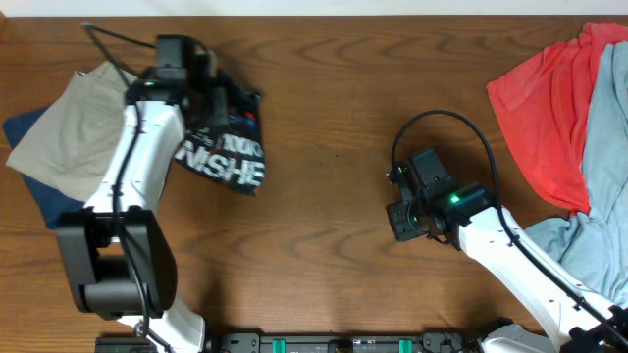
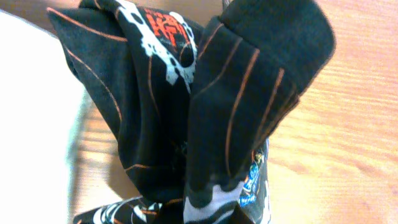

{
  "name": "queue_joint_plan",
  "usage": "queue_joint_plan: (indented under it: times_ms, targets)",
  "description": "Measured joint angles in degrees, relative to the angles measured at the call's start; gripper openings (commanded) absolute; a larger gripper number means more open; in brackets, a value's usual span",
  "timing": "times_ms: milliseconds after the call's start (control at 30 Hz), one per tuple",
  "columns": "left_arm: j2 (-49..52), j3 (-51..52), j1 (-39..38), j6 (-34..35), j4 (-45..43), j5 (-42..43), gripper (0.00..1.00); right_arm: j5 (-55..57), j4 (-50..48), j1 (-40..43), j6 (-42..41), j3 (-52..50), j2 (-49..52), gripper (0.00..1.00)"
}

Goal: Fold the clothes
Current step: 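Carry the bundle left and lower it onto the khaki garment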

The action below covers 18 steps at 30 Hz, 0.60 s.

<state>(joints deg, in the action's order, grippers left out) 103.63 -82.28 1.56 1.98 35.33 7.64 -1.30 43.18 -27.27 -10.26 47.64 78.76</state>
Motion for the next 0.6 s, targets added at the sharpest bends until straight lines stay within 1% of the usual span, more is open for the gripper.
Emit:
queue_joint_plan:
  times_ms: [300,433,600]
  targets:
    - [0.0,0.0,10.7,1.8,-10.3,-2.1,0.06,0.3,0.1,0.0,0.0,0.0,0.0,0.53]
    - [0.0,0.0,16.4,5.2,-15.3,-2.1,0.07,0.3,0.1,0.0,0.0,0.0,0.0,0.52]
    - [0.0,0.0,24.0,9.9,-19.4,-2.3,0.07,0.3,0.1,0.0,0.0,0.0,0.0,0.53]
